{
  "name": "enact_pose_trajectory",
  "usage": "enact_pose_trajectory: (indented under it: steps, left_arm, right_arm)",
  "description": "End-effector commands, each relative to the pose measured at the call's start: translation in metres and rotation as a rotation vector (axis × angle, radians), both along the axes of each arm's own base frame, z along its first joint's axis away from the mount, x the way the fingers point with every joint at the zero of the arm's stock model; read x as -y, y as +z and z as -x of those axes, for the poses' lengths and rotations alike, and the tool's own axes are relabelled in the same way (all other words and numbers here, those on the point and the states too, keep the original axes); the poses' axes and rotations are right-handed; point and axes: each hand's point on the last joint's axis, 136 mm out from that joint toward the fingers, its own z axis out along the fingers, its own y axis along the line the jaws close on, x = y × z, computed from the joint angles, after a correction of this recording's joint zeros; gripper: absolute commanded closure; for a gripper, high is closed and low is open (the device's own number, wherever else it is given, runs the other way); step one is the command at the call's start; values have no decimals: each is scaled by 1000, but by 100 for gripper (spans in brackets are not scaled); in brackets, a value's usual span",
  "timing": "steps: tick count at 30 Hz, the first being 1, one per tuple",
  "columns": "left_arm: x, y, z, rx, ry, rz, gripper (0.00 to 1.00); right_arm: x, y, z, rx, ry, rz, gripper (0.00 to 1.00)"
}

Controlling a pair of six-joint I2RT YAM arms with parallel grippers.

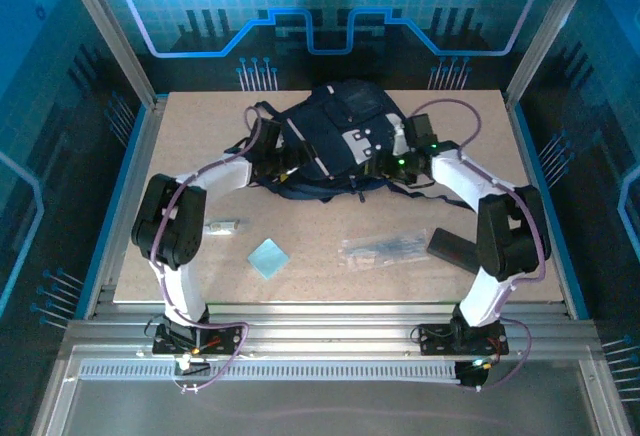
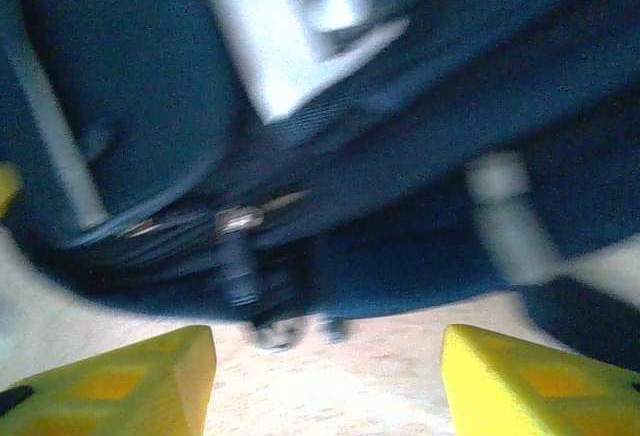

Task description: Pack the student bag

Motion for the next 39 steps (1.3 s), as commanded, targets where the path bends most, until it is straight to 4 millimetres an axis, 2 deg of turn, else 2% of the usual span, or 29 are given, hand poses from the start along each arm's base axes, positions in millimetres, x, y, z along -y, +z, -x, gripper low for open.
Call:
enact_pose_trajectory:
  steps: [1, 3, 5, 9, 12, 14, 17, 20, 24, 31, 39]
  left_arm:
    - [10, 18, 36, -3, -111, -165, 12]
    - [23, 19, 47, -8, -141, -171, 12]
    - [38, 20, 54, -13, -158, -165, 12]
    - [70, 18, 61, -6, -192, -153, 12]
    - [95, 14, 59, -4, -218, -151, 12]
    - [109, 9, 54, -3, -231, -164, 14]
    - [121, 5, 44, 13, -241, -201, 18]
    - [122, -3, 34, 22, -237, -263, 22]
    - [117, -12, 21, 21, -230, -350, 27]
    - [102, -23, 11, 29, -187, -463, 31]
    - [98, -58, 4, -19, -176, -509, 50]
  right_arm:
    - [53, -17, -6, -44, -206, 68, 37]
    - [63, -26, -14, -60, -245, 47, 32]
    - [64, -34, -26, -70, -260, 7, 28]
    - [49, -43, -51, -52, -268, -103, 27]
    - [37, -57, -68, -65, -280, -169, 29]
    - [31, -63, -74, -53, -290, -194, 37]
    - [23, -62, -74, -23, -290, -232, 69]
    - [14, -60, -66, -22, -283, -252, 91]
    - [2, -63, -57, -29, -277, -270, 100]
    - [-2, -67, -52, -17, -311, -315, 100]
    - [-11, -62, -48, -4, -293, -315, 100]
